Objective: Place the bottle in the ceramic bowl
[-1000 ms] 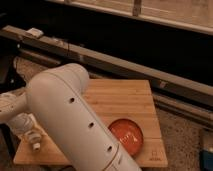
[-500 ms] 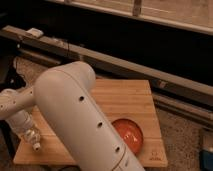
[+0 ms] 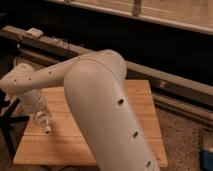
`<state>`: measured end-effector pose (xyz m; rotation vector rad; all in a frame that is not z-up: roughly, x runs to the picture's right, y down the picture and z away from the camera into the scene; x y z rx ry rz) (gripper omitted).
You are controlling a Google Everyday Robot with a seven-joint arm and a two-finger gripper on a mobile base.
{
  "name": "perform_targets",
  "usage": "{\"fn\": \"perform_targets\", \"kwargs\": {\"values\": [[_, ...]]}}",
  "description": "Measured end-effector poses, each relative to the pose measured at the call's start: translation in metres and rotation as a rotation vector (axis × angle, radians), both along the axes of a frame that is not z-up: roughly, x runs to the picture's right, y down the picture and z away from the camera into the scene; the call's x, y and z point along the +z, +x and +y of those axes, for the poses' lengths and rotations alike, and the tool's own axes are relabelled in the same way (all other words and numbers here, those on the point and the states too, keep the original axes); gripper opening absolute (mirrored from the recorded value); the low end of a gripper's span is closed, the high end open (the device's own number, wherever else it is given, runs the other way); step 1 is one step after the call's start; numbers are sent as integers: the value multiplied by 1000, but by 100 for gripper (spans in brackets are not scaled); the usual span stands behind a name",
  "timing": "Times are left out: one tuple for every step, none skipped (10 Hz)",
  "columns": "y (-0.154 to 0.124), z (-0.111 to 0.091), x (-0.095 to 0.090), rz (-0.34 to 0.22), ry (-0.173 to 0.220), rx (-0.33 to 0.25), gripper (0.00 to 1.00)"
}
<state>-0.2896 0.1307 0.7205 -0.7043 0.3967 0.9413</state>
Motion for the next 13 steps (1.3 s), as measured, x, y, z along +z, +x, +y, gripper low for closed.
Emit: {"fn": "perform_targets", "kwargs": {"values": [[27, -14, 2, 19, 0, 13, 0], [54, -23, 2, 37, -1, 26, 0], [89, -30, 0, 63, 0, 45, 0], [118, -34, -3, 85, 0, 61, 0], [139, -34, -8, 100, -2, 71, 0], [165, -36, -13, 117, 1, 89, 0], [194, -37, -18, 143, 1, 110, 0], [218, -39, -20, 168, 1, 130, 0], [247, -38, -24, 201, -2, 152, 0], [266, -36, -27, 223, -6, 166, 0], [289, -32, -30, 251, -11, 181, 0], [315, -25, -30, 288, -22, 196, 0], [332, -17, -30, 311, -34, 201, 0]]}}
